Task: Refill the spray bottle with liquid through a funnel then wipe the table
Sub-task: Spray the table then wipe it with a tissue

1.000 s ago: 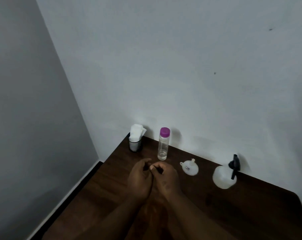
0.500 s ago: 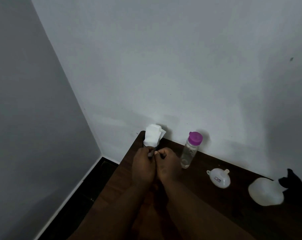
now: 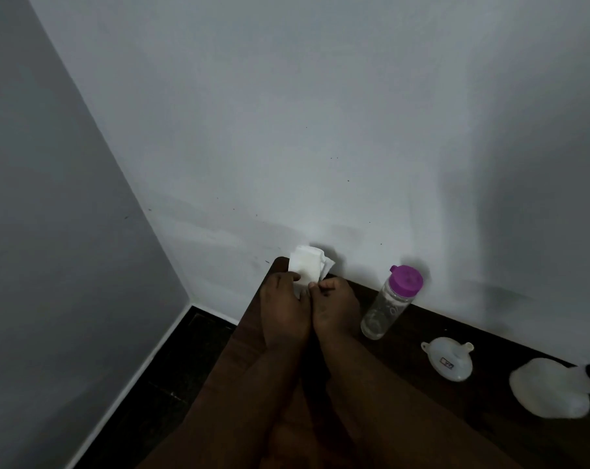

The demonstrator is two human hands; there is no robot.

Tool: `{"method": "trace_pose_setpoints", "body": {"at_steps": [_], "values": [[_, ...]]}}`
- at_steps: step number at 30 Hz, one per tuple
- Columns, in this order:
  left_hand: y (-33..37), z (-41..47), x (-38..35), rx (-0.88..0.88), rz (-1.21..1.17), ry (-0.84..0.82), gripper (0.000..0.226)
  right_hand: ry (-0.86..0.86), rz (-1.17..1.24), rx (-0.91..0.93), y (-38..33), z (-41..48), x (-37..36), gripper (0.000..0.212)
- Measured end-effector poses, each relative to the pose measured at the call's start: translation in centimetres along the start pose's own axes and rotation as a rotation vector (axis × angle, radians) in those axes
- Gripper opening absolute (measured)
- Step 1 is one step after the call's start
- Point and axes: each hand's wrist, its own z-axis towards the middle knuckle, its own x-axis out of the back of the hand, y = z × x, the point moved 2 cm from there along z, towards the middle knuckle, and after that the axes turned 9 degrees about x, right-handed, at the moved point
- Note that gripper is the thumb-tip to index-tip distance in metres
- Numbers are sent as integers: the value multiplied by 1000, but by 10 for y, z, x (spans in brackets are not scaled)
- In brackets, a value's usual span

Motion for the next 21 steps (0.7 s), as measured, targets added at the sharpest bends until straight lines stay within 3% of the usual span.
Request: {"method": "trace_pose_setpoints", "body": {"at_steps": [6, 16, 19, 21], "values": [[-2, 0, 3, -4, -8, -10, 25, -17, -32, 84, -2, -2, 0, 10], [0, -22, 21, 124, -284, 62, 25, -31, 213, 280, -21, -21, 15, 12], [-7, -28, 24, 126, -358, 67, 24, -39, 300, 246, -22, -27, 27, 11], [-11, -35, 24, 241, -519, 10, 18, -52, 400, 169, -20, -32, 35, 11]]}}
